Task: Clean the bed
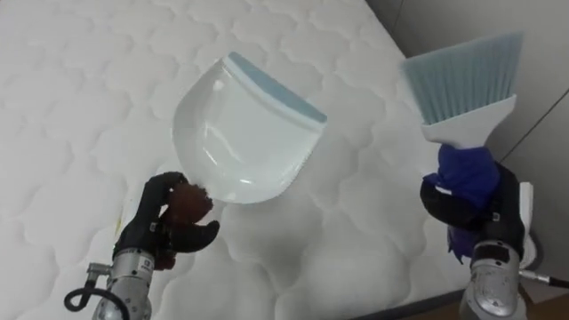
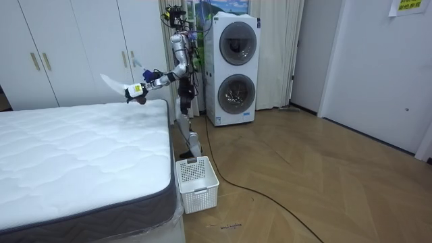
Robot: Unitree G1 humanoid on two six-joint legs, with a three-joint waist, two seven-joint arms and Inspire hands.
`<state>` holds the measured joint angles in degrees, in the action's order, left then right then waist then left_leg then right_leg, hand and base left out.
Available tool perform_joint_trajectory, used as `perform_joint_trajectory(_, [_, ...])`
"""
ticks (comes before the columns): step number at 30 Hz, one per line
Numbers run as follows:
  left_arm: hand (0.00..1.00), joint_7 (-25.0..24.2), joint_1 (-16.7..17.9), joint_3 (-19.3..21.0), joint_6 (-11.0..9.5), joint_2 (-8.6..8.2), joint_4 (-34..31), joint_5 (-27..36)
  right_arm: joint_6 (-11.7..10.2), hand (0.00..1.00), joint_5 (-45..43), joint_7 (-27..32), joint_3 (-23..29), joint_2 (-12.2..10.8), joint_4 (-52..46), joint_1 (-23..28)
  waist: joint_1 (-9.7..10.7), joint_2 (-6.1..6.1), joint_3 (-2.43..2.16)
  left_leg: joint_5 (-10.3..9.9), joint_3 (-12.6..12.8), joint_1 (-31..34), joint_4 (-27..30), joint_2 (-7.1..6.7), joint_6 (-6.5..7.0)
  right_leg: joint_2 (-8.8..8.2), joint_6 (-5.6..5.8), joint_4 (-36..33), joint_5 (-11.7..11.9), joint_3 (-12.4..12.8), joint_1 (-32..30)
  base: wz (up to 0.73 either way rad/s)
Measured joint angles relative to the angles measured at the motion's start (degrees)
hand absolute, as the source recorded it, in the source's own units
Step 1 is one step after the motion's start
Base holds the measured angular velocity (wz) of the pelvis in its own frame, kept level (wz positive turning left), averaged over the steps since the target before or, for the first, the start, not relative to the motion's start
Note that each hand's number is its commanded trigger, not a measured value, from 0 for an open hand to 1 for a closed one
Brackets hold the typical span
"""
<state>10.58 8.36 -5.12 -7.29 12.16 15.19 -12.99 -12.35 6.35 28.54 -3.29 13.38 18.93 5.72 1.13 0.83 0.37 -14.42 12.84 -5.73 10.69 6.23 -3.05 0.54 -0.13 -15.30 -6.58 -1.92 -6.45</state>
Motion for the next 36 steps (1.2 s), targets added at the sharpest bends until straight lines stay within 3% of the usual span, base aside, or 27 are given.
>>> perform_joint_trajectory(4, [0.0, 0.09, 0.89, 0.49, -0.1, -0.25, 4.08, 0.08, 0.09, 0.0, -0.01, 0.0, 0.13, 0.0, 0.95, 0.69, 0.07, -0.07, 0.08, 0.01, -0.07, -0.28, -0.38, 0.07, 0.0, 0.12, 0.24, 1.56, 0.17, -0.1, 1.23, 0.05])
perform_joint_trajectory(8, [0.0, 0.0, 2.41, 0.76, 1.53, -0.26, 8.22, 0.13, 2.35, 0.0, 0.0, 0.0, 0.15, -0.02, 0.99, 2.16, -0.16, -0.07, 0.08, 0.01, -0.1, -0.86, -1.26, 0.08, 0.0, 0.23, 0.31, 1.94, 0.19, -0.16, 1.64, 0.0])
perform_joint_trajectory(11, [0.0, -0.04, 2.97, 1.48, 1.44, -0.27, 11.91, 1.1, 2.47, 0.0, 0.16, 0.13, 0.52, -0.07, 2.51, 2.24, -0.27, -0.07, 0.05, 0.01, -0.11, -1.09, -1.32, 0.11, 0.0, 0.34, 0.32, 2.32, 0.2, -0.07, 2.02, 0.0])
perform_joint_trajectory(18, [0.0, 2.58, 7.03, 8.18, 0.6, -0.65, 19.07, 8.11, 2.3, 0.0, 5.5, 3.6, 5.78, -0.13, 9.31, 2.61, -0.86, 0.09, -0.07, 0.01, -0.44, -2.01, -1.34, 0.27, 0.0, 0.38, 0.3, 2.77, 0.21, -1.45, 2.98, -0.01])
perform_joint_trajectory(22, [0.0, 3.99, 7.56, 10.34, 0.06, -0.92, 25.26, 10.39, 2.13, 0.0, 7.74, 4.62, 8.01, -0.47, 13.73, 3.53, -1.15, 0.22, -0.17, 0.01, -0.49, -2.39, -1.35, 0.14, 0.0, 0.22, 0.31, 2.8, 0.19, -1.64, 3.48, 0.02])
perform_joint_trajectory(27, [0.0, 5.49, 10.67, 12.84, -0.67, -2.02, 29.38, 16.34, 1.76, 0.0, 13.89, 5.38, 11.16, -1.69, 24.56, 5.03, -1.33, -0.44, -0.68, 0.01, -1.41, -3.2, -1.52, -0.09, 0.01, -0.39, 0.59, 2.7, -0.09, -2.98, 4.72, 0.15])
perform_joint_trajectory(29, [0.0, 6.39, 11.87, 14.49, -0.75, -2.18, 31.26, 17.67, 1.77, 0.0, 14.79, 6.4, 12.47, -2.02, 28.06, 5.12, -1.5, -0.87, -0.48, 0.01, -1.42, -3.59, -1.52, -0.1, 0.01, -0.4, 0.62, 2.66, -0.14, -2.98, 5.12, 0.0])
perform_joint_trajectory(36, [0.0, 7.97, 13.99, 20.36, -0.51, -2.31, 36.86, 21.42, 2.61, 0.0, 18.3, 6.38, 14.74, -2.14, 39.08, 7.31, -1.47, -0.71, -0.57, -0.06, -2.28, -3.82, -2.07, -0.09, 0.03, -0.53, 0.49, 2.29, -0.42, -3.66, 5.5, 0.05])
